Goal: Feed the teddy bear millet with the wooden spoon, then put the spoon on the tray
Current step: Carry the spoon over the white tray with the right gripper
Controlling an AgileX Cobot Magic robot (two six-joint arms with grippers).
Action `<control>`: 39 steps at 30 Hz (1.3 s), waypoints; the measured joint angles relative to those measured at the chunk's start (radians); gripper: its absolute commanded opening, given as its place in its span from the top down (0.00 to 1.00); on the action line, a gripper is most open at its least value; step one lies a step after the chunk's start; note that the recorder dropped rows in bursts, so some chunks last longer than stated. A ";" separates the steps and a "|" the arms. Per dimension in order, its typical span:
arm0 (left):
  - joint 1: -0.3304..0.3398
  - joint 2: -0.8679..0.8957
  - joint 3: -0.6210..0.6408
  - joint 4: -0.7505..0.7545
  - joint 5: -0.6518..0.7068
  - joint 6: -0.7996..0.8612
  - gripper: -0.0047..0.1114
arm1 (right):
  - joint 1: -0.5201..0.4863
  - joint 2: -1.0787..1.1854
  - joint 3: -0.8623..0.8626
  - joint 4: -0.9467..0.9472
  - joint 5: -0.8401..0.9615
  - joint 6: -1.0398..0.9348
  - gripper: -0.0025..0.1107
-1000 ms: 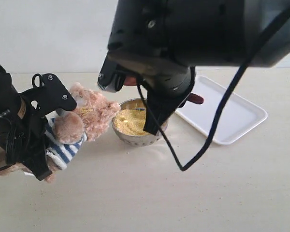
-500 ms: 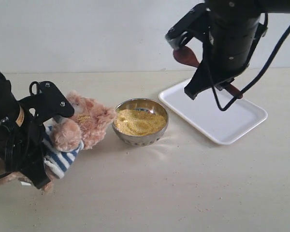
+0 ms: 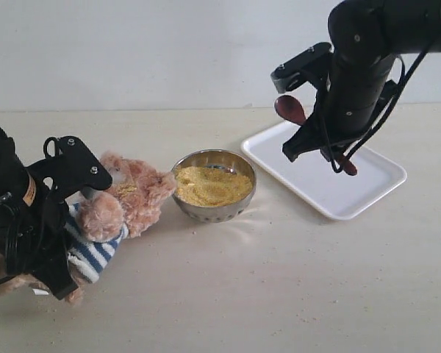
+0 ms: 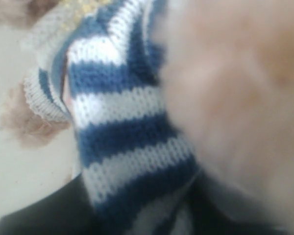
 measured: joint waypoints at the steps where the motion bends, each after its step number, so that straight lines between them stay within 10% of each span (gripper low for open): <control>1: 0.000 0.000 0.000 0.000 0.000 0.000 0.92 | -0.005 0.014 0.000 0.002 -0.007 0.002 0.98; 30: 0.000 0.000 0.001 -0.002 -0.049 -0.002 0.92 | -0.092 0.188 0.000 0.059 -0.222 0.039 0.97; 39: 0.000 0.000 0.001 -0.002 -0.049 -0.002 0.92 | -0.092 0.188 0.000 0.059 -0.234 0.054 0.63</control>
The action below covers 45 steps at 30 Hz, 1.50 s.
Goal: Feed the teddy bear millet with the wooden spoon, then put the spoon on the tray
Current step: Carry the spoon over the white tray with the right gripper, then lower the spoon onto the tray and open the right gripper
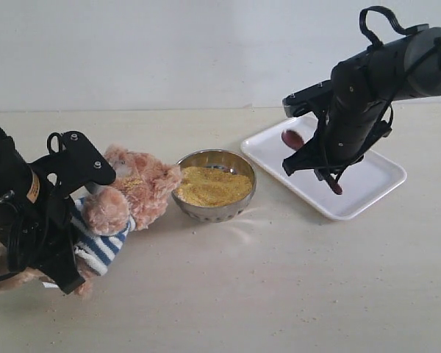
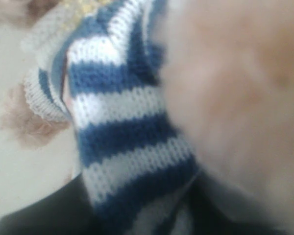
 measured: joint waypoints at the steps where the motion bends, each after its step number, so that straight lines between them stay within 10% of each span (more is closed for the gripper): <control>1: 0.000 0.000 0.000 0.000 0.000 0.000 0.92 | 0.000 0.000 0.000 0.000 -0.001 0.000 0.63; 14: 0.000 0.000 0.000 0.000 -0.008 0.000 0.92 | 0.000 -0.005 0.000 0.072 0.032 -0.013 0.64; 23: 0.003 0.000 0.004 0.097 -0.019 -0.079 0.92 | 0.000 -0.195 0.063 0.172 0.028 -0.110 0.97; 33: 0.074 0.023 0.064 0.136 -0.101 -0.158 0.91 | 0.000 -0.445 0.198 0.270 0.030 -0.231 0.97; 41: 0.081 0.064 0.097 0.124 -0.180 -0.154 0.36 | 0.000 -0.587 0.209 0.359 0.048 -0.283 0.97; 45: 0.081 0.070 0.097 0.109 -0.177 -0.160 0.31 | 0.000 -0.635 0.209 0.385 0.068 -0.294 0.97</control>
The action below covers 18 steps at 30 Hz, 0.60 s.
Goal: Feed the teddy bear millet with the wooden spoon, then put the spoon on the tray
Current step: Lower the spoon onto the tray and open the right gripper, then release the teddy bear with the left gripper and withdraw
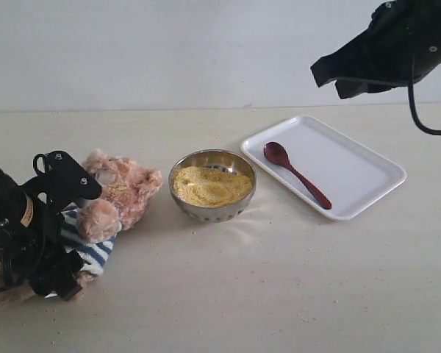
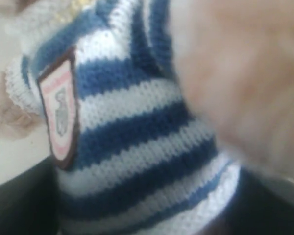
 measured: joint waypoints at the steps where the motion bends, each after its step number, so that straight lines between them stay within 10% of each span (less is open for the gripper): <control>1: 0.000 -0.001 0.000 0.000 0.002 -0.002 0.31 | 0.000 -0.011 0.000 0.000 0.008 -0.002 0.97; 18: 0.002 -0.416 0.002 -0.049 0.122 -0.018 0.37 | 0.000 -0.130 0.000 0.033 0.089 -0.043 0.97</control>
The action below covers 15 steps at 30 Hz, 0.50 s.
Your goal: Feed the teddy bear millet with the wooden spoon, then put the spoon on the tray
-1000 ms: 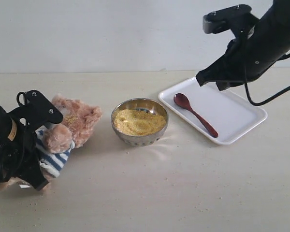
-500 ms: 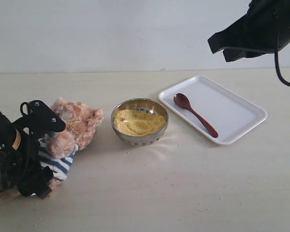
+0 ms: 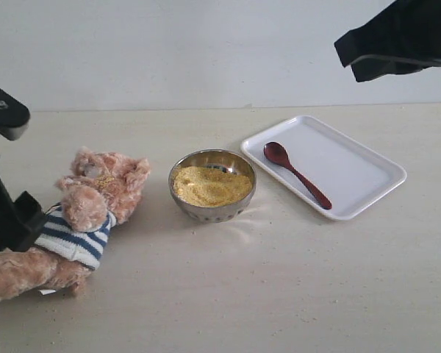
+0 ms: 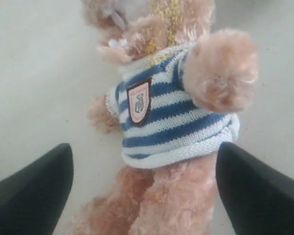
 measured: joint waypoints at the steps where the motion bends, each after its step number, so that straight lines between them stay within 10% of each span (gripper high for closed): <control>1: 0.000 -0.027 0.000 -0.005 0.014 0.000 0.42 | 0.000 -0.008 0.000 0.003 0.002 0.000 0.97; 11: 0.000 -0.330 0.000 -0.235 0.061 0.016 0.91 | 0.000 -0.171 0.025 0.099 0.001 -0.084 0.98; 15: 0.000 -0.492 0.002 -0.357 0.031 0.037 0.92 | 0.000 -0.301 0.103 0.185 -0.016 -0.149 0.98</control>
